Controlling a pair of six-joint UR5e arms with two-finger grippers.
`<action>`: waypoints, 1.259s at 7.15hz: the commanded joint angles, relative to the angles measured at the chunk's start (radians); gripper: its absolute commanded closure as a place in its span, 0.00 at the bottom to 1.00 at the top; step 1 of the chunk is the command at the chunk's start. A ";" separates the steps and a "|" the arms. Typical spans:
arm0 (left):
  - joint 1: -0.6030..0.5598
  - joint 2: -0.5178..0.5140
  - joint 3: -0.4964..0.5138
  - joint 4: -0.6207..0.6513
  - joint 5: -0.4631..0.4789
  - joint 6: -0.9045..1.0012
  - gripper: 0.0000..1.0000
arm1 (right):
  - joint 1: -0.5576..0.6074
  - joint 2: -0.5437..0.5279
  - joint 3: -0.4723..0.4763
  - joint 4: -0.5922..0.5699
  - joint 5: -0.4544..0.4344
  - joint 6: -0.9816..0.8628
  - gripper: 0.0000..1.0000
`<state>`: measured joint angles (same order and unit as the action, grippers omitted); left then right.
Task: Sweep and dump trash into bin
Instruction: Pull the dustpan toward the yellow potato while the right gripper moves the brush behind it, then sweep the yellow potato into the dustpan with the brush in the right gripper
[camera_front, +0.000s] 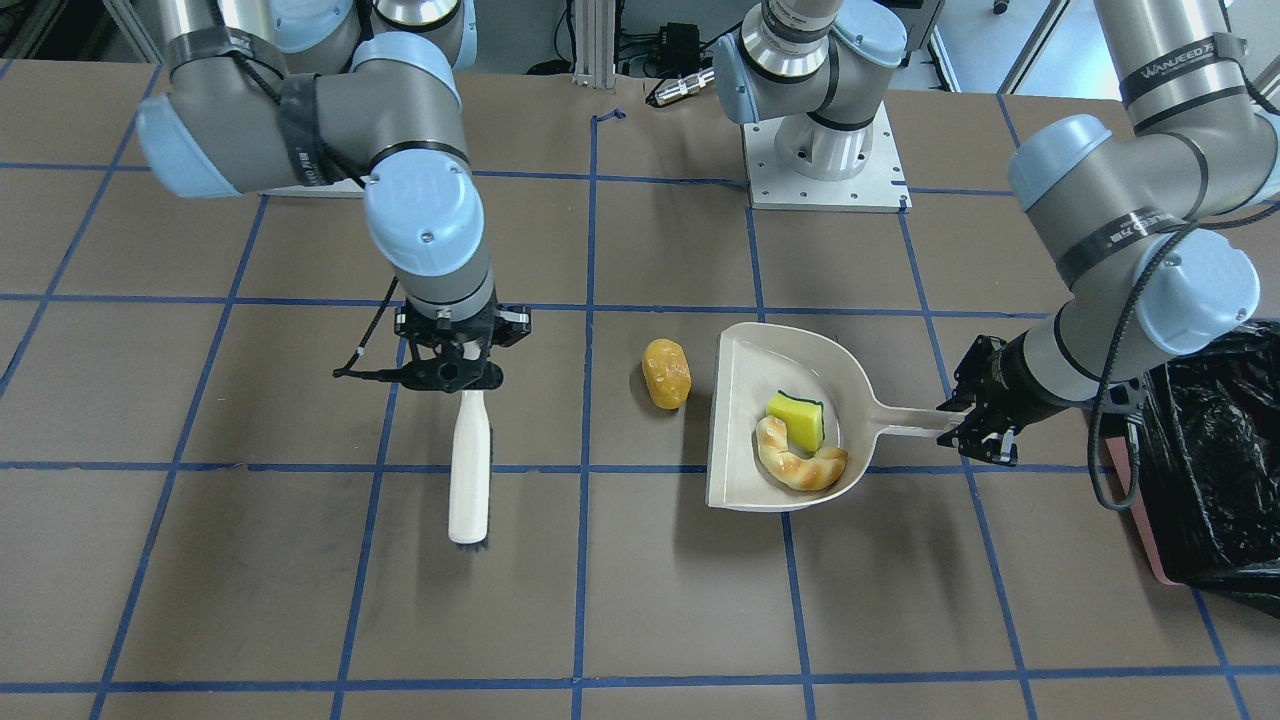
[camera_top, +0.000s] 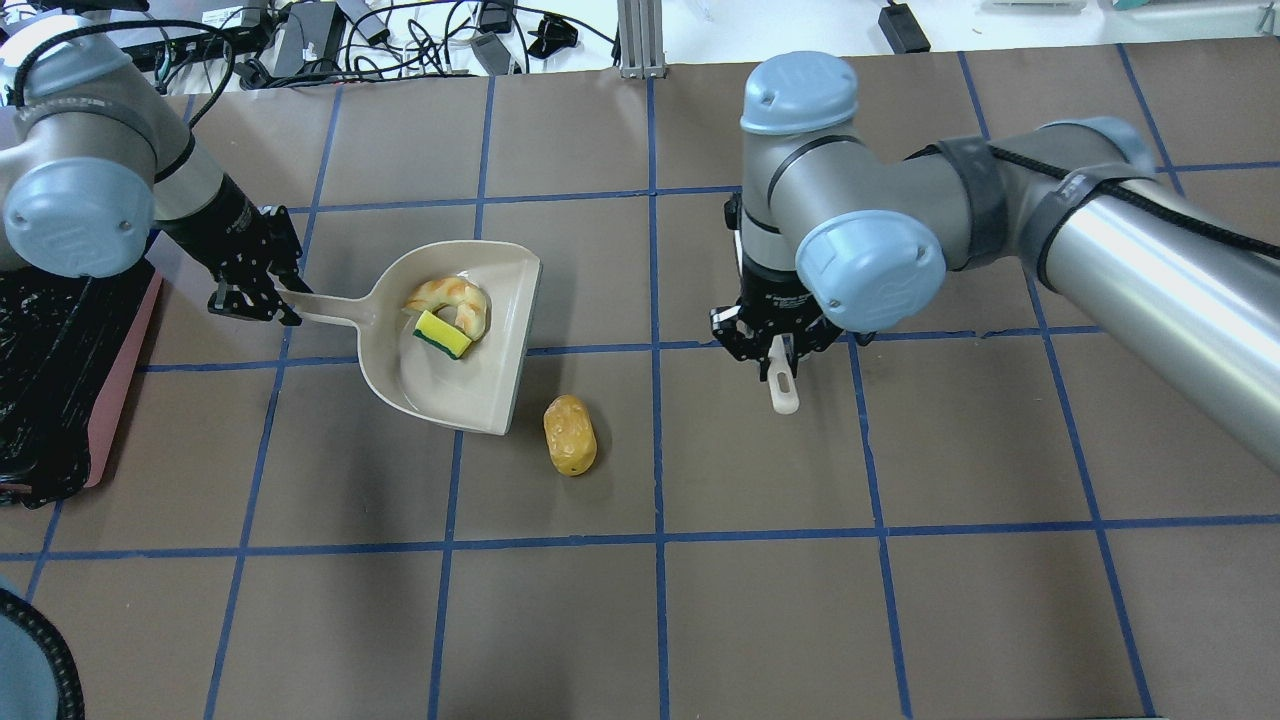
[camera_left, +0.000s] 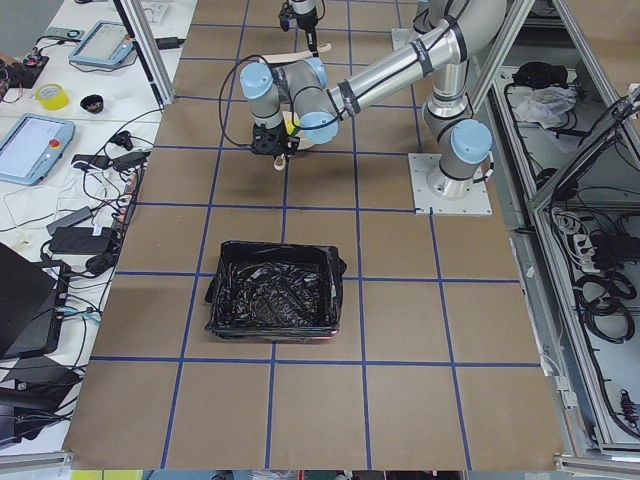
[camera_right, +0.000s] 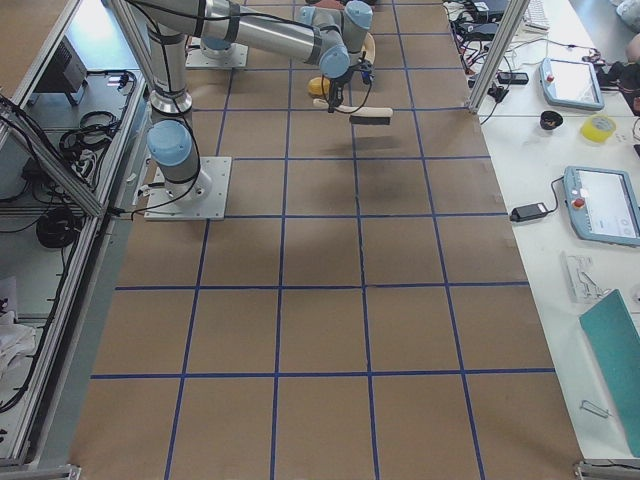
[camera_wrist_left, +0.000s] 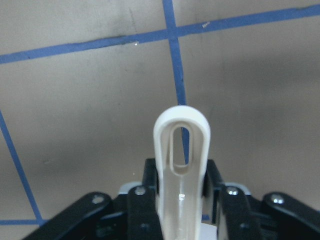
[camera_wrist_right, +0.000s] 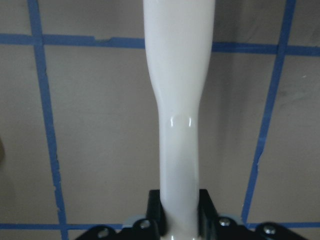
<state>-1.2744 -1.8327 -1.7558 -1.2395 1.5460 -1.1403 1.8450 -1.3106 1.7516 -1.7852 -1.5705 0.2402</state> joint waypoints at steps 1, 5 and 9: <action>0.000 0.052 -0.092 0.068 0.052 -0.012 1.00 | 0.106 0.001 0.011 -0.002 0.132 0.152 0.97; -0.003 0.122 -0.240 0.141 0.160 -0.062 1.00 | 0.192 -0.002 0.072 -0.029 0.142 0.239 1.00; -0.084 0.119 -0.246 0.198 0.154 -0.125 1.00 | 0.287 0.020 0.074 -0.092 0.144 0.367 1.00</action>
<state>-1.3284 -1.7126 -2.0042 -1.0618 1.6991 -1.2361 2.1047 -1.2949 1.8243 -1.8728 -1.4276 0.5919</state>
